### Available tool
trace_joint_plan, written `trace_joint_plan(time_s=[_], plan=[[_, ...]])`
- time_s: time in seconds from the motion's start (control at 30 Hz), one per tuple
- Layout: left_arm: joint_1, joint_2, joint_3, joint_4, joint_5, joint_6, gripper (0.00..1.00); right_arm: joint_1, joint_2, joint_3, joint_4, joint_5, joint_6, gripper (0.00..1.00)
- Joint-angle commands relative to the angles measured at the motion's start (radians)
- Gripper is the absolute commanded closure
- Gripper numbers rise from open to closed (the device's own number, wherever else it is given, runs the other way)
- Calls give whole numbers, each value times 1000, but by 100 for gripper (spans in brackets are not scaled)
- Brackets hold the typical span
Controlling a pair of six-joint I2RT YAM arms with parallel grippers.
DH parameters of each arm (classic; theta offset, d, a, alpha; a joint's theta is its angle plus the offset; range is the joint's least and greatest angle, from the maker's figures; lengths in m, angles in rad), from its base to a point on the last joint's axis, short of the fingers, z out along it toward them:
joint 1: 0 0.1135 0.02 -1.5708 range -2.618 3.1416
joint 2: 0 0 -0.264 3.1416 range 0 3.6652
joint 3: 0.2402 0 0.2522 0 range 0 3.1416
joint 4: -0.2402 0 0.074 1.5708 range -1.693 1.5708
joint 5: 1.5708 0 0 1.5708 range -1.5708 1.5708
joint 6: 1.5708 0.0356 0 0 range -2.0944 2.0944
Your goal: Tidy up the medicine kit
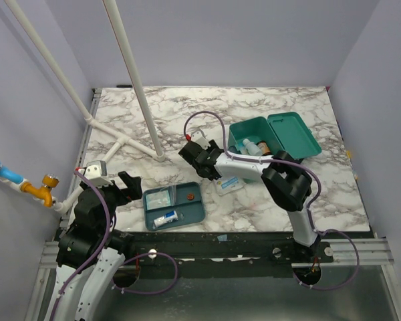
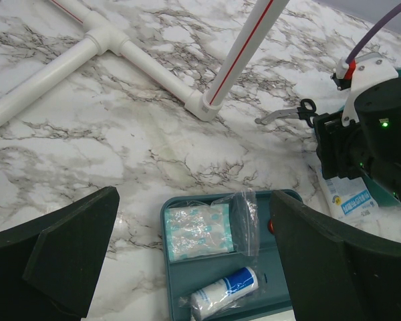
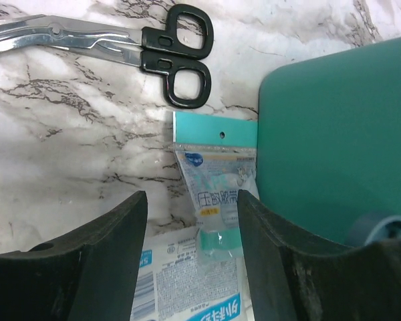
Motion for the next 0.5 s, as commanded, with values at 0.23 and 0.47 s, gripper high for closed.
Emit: trace_joint_plan(time_s=[0.23,0.47], plan=[[0,6,-6,8,14,11,2,-31,72,33,15,51,-40,49],[0,10,-6,11,17,12,2,-34,66,21,12,63,-39,79]])
